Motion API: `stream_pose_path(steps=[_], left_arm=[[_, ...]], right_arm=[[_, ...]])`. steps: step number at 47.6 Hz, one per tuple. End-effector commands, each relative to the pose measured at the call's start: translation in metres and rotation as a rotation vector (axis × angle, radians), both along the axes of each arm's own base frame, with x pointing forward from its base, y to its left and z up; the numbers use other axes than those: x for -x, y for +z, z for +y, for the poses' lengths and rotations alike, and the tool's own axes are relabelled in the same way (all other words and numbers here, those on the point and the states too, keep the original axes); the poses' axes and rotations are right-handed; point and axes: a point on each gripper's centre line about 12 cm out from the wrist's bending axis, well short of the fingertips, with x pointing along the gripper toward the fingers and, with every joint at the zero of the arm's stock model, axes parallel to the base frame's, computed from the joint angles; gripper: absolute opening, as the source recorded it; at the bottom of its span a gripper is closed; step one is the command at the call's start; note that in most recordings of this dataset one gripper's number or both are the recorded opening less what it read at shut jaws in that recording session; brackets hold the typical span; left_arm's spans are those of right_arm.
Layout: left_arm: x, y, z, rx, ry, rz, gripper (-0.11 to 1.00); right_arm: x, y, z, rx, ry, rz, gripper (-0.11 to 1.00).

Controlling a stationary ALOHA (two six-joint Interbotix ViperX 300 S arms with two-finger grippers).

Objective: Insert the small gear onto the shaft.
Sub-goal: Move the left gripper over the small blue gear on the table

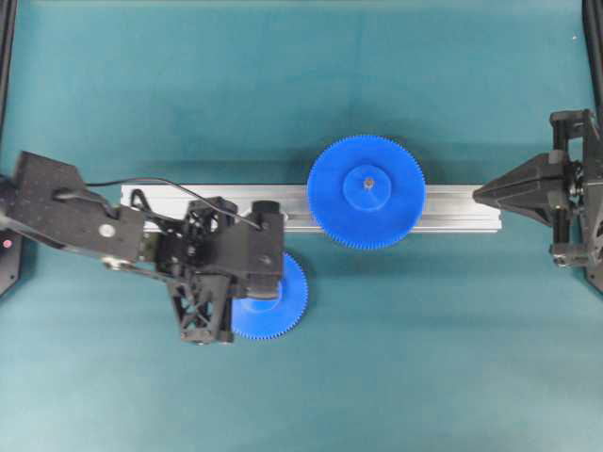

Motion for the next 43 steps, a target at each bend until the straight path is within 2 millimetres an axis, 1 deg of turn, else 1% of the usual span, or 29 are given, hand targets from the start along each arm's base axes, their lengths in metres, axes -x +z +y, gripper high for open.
stream_pose_path(steps=[1,16,29,38,43], left_arm=[[-0.009,0.01,-0.002,-0.001,-0.009,-0.036,0.0],[-0.02,-0.004,-0.005,-0.01,-0.017,-0.006,0.0],[-0.024,-0.003,-0.005,-0.009,-0.016,-0.009,0.0],[-0.025,-0.008,-0.005,-0.027,-0.017,0.098,0.0],[-0.03,-0.005,-0.006,-0.034,-0.03,0.094,0.0]], right_arm=[[-0.002,0.002,-0.001,-0.005,-0.005,-0.007,0.02],[-0.001,0.001,-0.001,-0.005,-0.006,-0.005,0.02],[-0.001,0.001,-0.001,-0.005,-0.006,-0.005,0.02],[-0.001,0.001,-0.001,-0.005,-0.008,-0.003,0.02],[-0.001,0.001,-0.001,-0.005,-0.009,-0.007,0.02]])
